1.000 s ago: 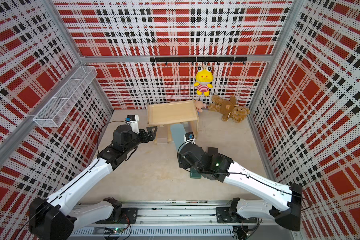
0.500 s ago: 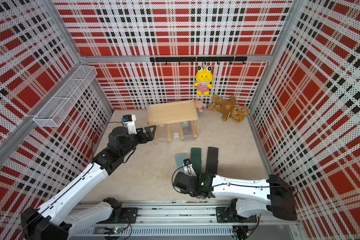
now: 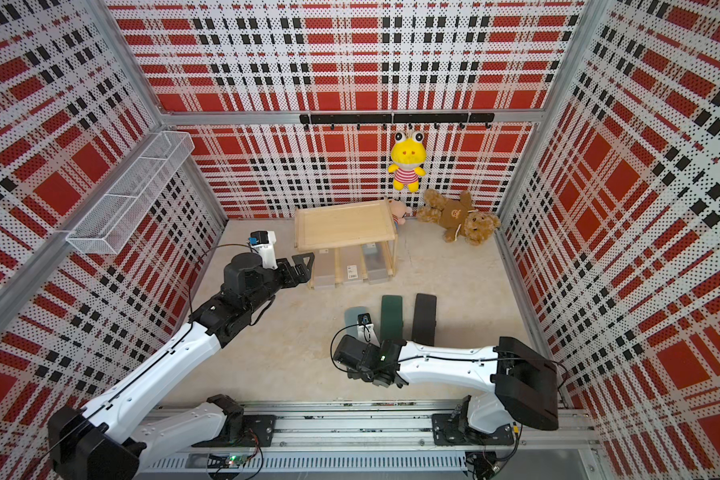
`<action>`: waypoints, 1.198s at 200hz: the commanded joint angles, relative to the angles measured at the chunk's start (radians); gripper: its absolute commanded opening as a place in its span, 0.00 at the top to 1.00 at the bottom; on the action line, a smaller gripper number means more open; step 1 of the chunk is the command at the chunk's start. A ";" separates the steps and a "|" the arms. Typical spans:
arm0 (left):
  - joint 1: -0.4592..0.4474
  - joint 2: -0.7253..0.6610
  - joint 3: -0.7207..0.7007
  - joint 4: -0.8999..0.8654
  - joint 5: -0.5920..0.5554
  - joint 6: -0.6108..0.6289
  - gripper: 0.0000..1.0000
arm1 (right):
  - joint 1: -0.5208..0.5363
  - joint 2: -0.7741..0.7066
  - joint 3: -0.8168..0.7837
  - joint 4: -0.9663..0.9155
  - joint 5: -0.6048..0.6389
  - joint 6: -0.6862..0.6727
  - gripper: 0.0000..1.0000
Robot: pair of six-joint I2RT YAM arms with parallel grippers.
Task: Remove the pencil cases from the shelf
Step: Place the pencil case at the center of the board.
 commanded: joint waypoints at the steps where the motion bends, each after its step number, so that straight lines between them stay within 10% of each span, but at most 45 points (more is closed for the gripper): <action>1: -0.003 0.006 0.006 0.016 0.003 0.013 0.01 | -0.014 0.008 0.004 0.037 -0.023 0.006 0.38; 118: -0.030 0.119 0.119 -0.002 -0.001 0.019 0.01 | 0.014 -0.238 -0.177 -0.085 -0.006 0.166 0.38; 239: -0.026 0.105 0.086 0.001 -0.015 0.039 0.01 | -0.052 -0.027 -0.066 0.038 -0.052 0.055 0.32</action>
